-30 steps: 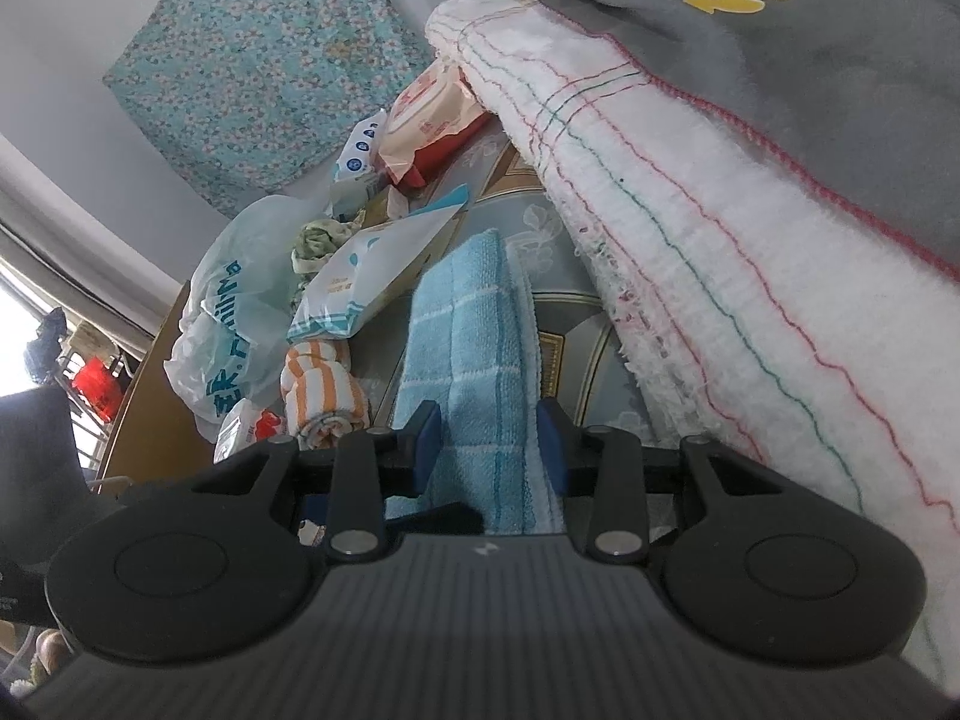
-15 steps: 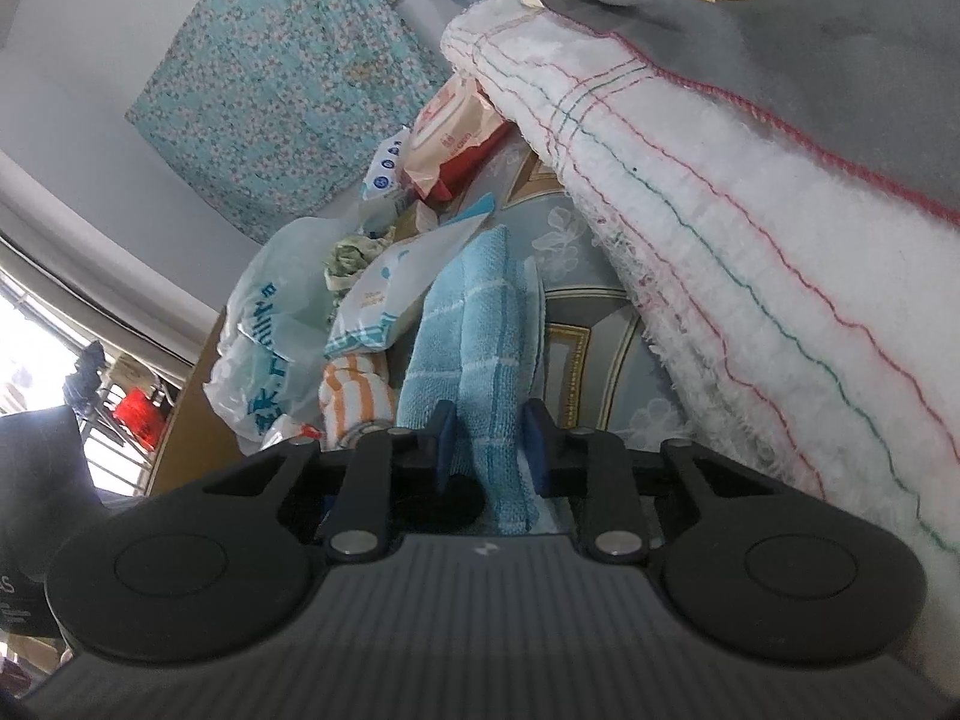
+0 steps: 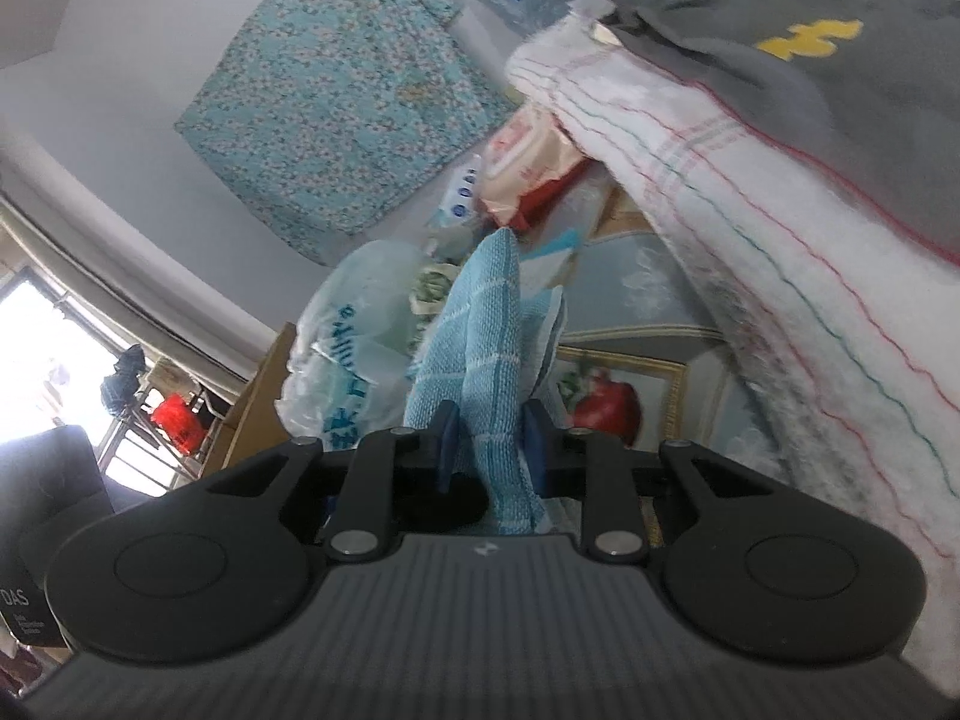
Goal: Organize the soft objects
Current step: 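Lift the blue towel up off the pile with the right gripper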
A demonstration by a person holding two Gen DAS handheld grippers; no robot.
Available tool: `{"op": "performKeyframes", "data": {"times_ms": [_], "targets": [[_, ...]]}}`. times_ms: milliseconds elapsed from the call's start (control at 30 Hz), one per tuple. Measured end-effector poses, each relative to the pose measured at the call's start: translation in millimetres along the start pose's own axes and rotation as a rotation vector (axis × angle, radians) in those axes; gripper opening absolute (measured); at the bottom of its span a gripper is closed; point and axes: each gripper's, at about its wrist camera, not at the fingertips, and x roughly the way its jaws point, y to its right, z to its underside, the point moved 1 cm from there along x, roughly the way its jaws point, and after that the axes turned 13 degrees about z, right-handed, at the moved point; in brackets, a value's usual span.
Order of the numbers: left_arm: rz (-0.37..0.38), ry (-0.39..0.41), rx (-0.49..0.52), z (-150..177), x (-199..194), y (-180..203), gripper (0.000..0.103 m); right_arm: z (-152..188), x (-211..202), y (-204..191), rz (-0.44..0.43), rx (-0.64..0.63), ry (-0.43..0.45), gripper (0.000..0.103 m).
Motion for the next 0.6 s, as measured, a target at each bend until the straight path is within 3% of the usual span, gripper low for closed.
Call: {"op": "performKeyframes", "data": {"times_ms": [333,600], "targets": [[-0.056,0.089,-0.001,-7.6,-38.6,-3.6,0.023,-10.4,-1.9,-38.2,-0.080,-0.058,0.016,0.022],[-0.164,0.192,-0.023,-17.0,-95.4,-22.5,0.024,-26.9,9.7,-108.1,-0.197,-0.181,0.000,0.022]]}}
